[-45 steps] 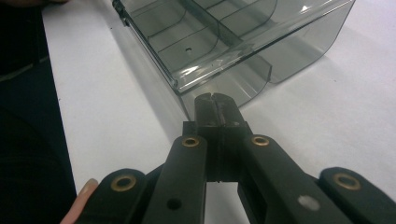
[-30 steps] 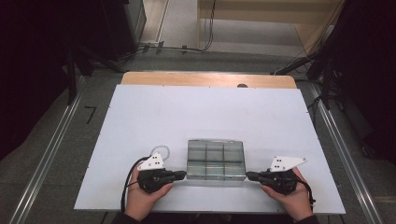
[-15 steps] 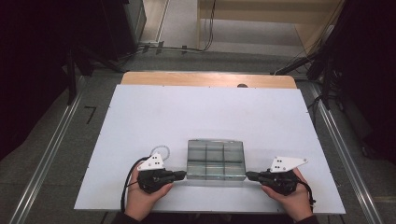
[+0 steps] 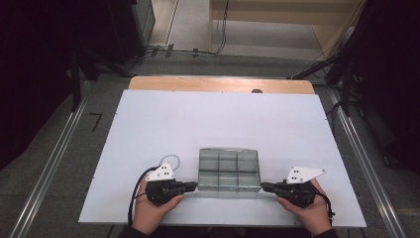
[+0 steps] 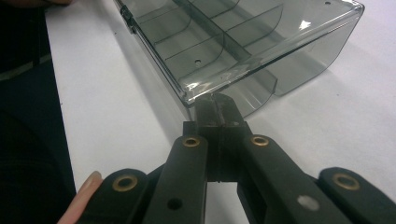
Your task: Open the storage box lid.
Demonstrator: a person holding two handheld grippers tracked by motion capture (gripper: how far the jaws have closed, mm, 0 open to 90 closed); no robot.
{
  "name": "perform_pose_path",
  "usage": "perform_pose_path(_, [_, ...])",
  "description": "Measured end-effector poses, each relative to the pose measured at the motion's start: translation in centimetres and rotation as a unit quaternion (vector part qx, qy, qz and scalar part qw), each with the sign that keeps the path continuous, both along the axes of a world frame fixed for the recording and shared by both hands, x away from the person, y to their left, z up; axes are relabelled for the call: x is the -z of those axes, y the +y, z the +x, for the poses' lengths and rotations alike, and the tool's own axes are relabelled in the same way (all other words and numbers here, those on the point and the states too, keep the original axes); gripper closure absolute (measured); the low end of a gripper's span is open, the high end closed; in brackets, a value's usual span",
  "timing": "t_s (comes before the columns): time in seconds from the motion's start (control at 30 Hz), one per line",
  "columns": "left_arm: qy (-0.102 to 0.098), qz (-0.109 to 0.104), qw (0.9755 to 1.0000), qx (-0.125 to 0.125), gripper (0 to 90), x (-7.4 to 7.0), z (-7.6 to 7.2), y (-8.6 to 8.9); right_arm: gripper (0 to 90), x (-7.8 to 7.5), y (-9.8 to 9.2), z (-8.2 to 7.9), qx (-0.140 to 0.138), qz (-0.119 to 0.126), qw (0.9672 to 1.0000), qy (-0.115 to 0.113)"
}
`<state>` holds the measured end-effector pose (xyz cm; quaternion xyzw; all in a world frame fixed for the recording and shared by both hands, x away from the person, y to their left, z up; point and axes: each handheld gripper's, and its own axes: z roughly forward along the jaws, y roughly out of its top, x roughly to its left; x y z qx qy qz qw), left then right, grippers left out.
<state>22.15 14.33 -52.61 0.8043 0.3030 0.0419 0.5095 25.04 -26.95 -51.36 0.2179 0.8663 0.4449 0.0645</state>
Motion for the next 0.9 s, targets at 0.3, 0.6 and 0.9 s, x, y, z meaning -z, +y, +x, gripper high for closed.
perform_pose_path(0.3, [-0.004,0.000,1.0000,0.001,90.0,-0.01,-0.04,0.00,87.8,-0.01,-0.03,-0.02,-0.001,0.000,1.0000,-0.001])
perform_pose_path(0.6, [-0.006,-0.022,0.9996,0.019,90.0,-0.27,-0.19,-0.11,87.8,-0.42,0.13,-0.28,-0.014,0.011,0.9998,-0.010])
perform_pose_path(0.9, [-0.023,-0.029,0.9993,0.004,90.0,-0.35,-0.33,-0.03,87.8,-0.75,0.27,-0.41,-0.009,0.018,0.9997,-0.016])
